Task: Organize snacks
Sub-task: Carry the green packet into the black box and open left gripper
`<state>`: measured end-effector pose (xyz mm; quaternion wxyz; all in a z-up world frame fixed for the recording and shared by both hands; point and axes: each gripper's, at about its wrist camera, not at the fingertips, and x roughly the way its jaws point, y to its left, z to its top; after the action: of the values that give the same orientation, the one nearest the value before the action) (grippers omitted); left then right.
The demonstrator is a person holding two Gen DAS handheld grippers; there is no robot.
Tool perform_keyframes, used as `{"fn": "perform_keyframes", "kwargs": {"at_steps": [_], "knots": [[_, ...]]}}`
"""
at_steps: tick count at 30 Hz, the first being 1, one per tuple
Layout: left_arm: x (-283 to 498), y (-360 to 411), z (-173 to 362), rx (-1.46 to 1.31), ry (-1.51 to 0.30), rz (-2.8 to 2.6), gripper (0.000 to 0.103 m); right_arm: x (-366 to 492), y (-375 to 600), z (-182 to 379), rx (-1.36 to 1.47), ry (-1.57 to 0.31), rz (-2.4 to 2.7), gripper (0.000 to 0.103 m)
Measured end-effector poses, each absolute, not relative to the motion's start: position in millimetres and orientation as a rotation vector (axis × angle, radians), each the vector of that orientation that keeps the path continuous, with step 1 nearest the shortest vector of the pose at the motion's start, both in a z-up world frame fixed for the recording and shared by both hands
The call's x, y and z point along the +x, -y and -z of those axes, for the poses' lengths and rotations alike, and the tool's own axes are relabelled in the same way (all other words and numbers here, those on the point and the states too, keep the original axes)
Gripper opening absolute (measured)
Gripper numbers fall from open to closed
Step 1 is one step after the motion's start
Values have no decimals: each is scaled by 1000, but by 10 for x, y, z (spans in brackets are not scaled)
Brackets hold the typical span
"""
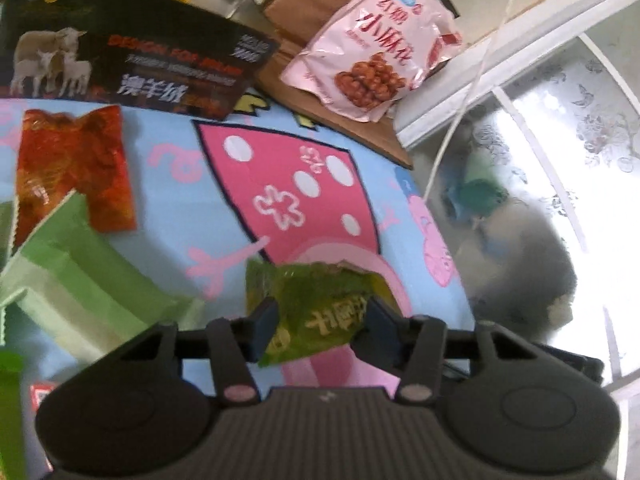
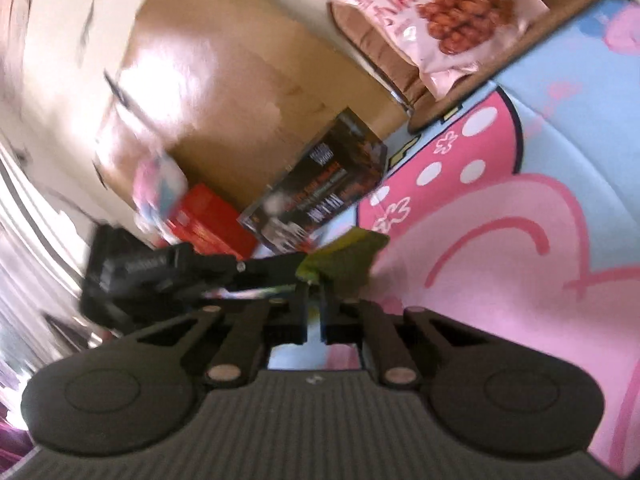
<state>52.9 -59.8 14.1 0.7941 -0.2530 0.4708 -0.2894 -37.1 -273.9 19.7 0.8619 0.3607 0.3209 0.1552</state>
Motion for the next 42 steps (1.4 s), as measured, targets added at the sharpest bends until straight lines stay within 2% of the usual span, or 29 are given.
{"fn": "perform_keyframes", "kwargs": {"at_steps": [6, 8, 9, 12, 14, 18, 24, 26, 28, 31, 33, 35, 36, 38, 39, 42], "knots": [[549, 613, -62, -537, -1036, 648, 48, -247, 2630, -132, 701, -740, -281, 16], [570, 590, -47, -558, -1044, 654, 48, -263, 2699, -102, 730, -748, -299, 37], [580, 560, -31, -577, -1048, 657, 48, -264, 2715, -103, 729, -748, -299, 38], [593, 486, -2, -625, -1050, 662, 47, -281, 2834, -69, 769, -756, -299, 38], [580, 479, -11, -593, -1049, 649, 42, -312, 2946, -25, 841, -748, -304, 36], [545, 513, -25, -552, -1033, 649, 42, -338, 3159, 45, 978, -726, -302, 37], [513, 520, -55, -502, -1017, 631, 42, -152, 2995, 72, 895, -798, -258, 15], [465, 505, -104, -468, -1005, 623, 46, -115, 2939, 61, 870, -801, -260, 14], [389, 440, -192, -439, -960, 604, 56, -130, 2973, 87, 918, -795, -261, 14], [330, 294, -293, -436, -903, 574, 67, -255, 3161, 164, 1097, -742, -262, 13], [341, 200, -312, -499, -896, 596, 72, -334, 3281, 216, 1240, -693, -290, 13], [353, 166, -334, -561, -888, 645, 72, -364, 3336, 243, 1334, -651, -346, 13], [351, 168, -363, -576, -876, 664, 69, -357, 3344, 241, 1362, -639, -376, 13], [358, 189, -421, -565, -857, 681, 42, -301, 3275, 169, 1352, -628, -426, 13], [369, 193, -440, -558, -854, 687, 26, -256, 3223, 102, 1312, -634, -440, 13], [406, 86, -554, -539, -802, 628, 26, -23, 3031, -134, 1144, -651, -455, 13]]}}
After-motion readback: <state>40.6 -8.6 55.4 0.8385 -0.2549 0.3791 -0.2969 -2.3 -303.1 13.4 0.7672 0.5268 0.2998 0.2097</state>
